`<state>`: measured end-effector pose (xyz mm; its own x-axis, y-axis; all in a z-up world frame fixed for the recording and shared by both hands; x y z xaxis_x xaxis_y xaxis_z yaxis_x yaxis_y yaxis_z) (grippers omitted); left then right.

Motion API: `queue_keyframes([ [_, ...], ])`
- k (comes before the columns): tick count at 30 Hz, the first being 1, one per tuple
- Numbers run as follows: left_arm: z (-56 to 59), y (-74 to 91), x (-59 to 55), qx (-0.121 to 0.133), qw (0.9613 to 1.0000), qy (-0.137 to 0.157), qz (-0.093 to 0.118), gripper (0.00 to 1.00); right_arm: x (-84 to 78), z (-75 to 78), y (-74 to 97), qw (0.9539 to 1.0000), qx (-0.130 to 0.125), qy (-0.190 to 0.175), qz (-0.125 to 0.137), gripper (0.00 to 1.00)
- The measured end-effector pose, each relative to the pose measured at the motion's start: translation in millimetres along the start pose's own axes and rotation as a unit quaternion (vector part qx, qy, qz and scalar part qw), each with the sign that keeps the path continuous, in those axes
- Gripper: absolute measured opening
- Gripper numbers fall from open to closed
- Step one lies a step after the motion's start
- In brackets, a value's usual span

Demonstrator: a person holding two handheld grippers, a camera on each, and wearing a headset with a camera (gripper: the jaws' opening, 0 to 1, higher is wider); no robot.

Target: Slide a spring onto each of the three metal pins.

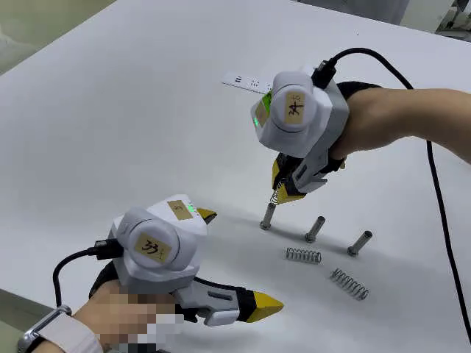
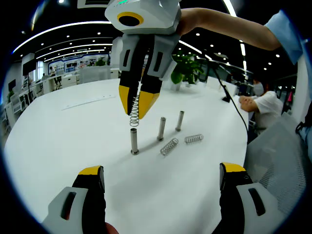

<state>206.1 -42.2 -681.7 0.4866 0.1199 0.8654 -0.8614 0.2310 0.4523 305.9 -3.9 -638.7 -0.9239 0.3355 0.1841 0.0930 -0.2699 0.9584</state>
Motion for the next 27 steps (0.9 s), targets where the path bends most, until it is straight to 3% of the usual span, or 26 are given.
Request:
queue_keyframes([
  [27, 1.0, -0.5, -1.4, -0.003, 1.0, 0.006, -0.002, 1.0, 0.2, -1.7, -7.5, 0.9998, 0.014, 0.011, -0.006, 0.12],
])
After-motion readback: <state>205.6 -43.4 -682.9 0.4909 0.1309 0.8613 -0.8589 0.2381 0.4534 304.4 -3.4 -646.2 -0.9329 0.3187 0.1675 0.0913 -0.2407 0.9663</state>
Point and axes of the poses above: the centre of the closed fingertips' face, and the gripper's own axes: y roughly backward along the fingers, z roughly to its right, x roughly out of its top, the point moved 4 cm from there along y, roughly backward along the fingers, and after that the axes turned 9 degrees about -x, right-handed, at the moved point
